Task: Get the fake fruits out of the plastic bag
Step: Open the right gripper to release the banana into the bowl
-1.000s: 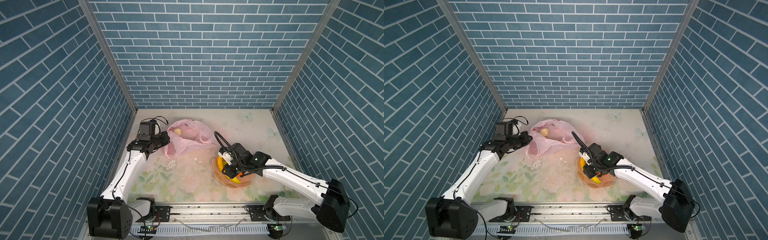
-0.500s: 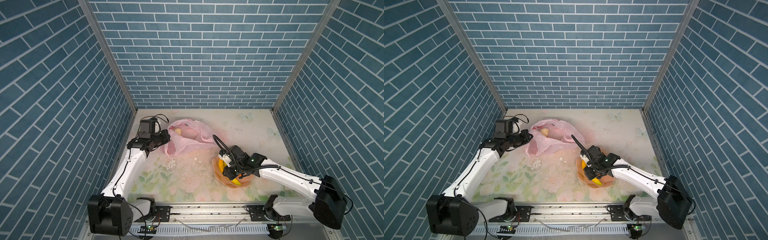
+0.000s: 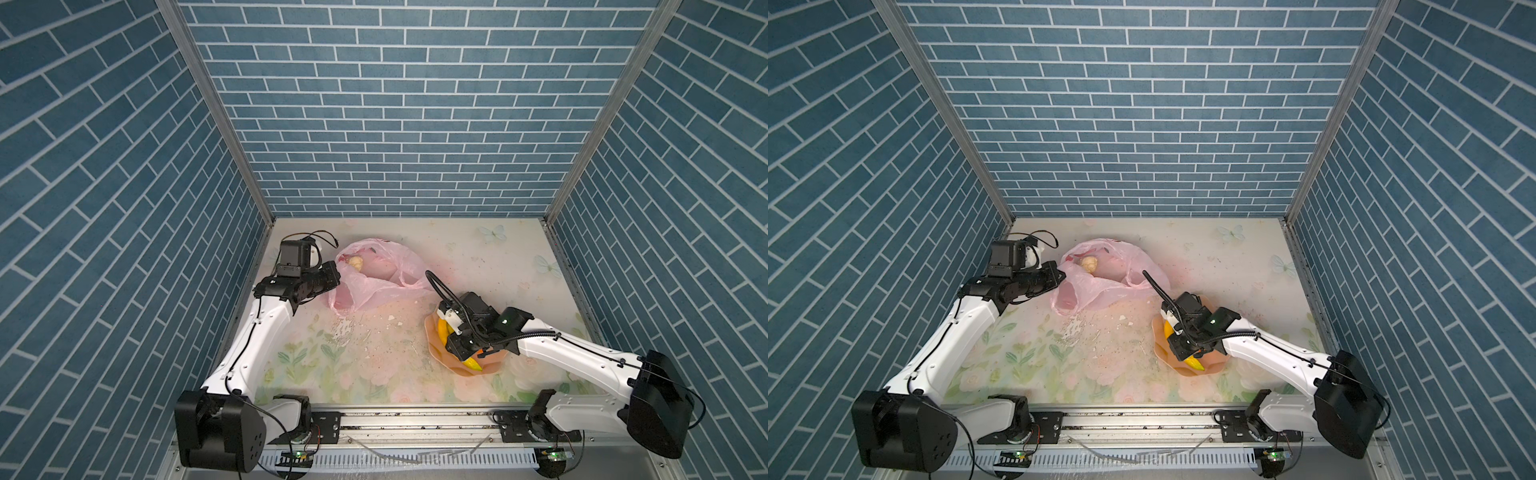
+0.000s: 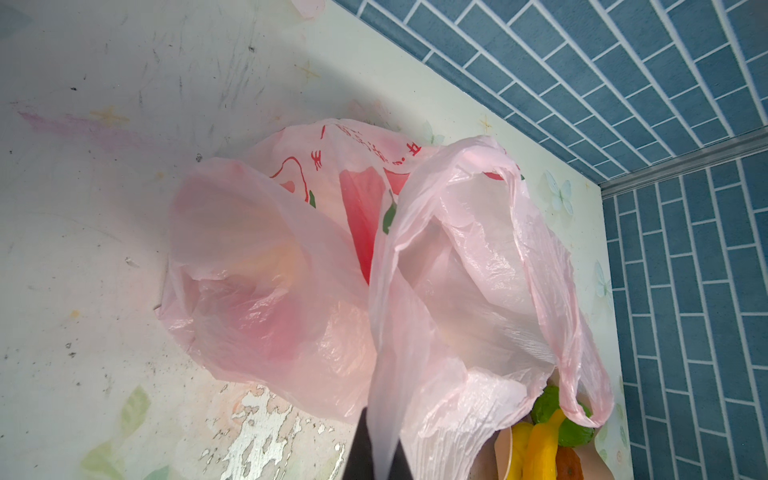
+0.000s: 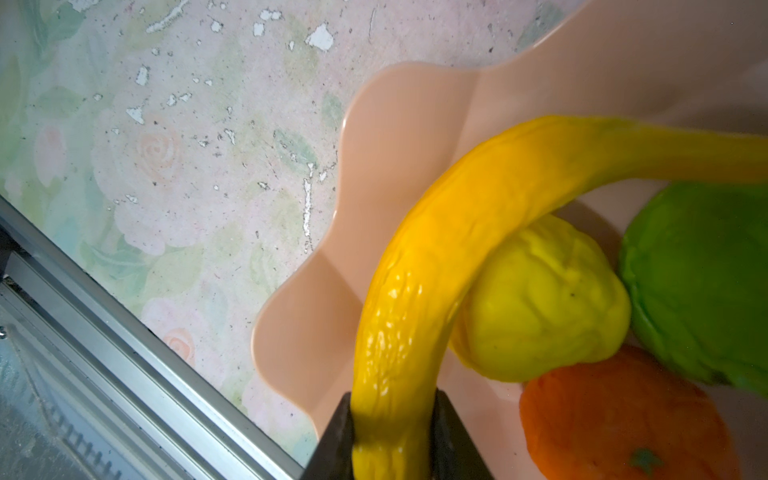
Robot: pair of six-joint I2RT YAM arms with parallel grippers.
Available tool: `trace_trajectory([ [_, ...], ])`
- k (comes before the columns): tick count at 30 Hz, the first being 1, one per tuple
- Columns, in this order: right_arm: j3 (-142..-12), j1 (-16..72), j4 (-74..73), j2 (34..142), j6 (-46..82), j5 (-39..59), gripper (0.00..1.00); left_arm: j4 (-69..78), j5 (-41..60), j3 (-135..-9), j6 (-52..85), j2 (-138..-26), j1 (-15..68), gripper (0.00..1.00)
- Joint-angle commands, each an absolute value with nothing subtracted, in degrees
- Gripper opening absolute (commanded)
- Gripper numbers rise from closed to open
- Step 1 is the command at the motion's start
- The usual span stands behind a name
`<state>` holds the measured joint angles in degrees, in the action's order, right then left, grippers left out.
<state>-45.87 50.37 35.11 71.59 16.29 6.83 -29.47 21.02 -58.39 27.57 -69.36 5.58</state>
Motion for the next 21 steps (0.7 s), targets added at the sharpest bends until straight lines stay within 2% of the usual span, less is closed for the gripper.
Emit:
trace_trajectory([
  [1,-44.30,50.35,35.42,71.88,17.02,5.55,0.32,-30.59,21.08,-60.12,26.70,-68.47,5.28,0.00],
  [6,-44.36,50.36,35.60,72.67,17.05,5.36,0.32,-30.23,21.28,-59.94,27.15,-68.46,5.28,0.00],
  [15,-46.07,50.31,36.77,71.12,16.78,3.86,0.43,-32.09,20.95,-61.32,26.08,-68.58,5.27,0.00],
  [21,-52.03,50.36,40.65,67.39,16.55,1.57,0.43,-39.87,19.42,-65.18,23.39,-68.68,5.27,0.00],
])
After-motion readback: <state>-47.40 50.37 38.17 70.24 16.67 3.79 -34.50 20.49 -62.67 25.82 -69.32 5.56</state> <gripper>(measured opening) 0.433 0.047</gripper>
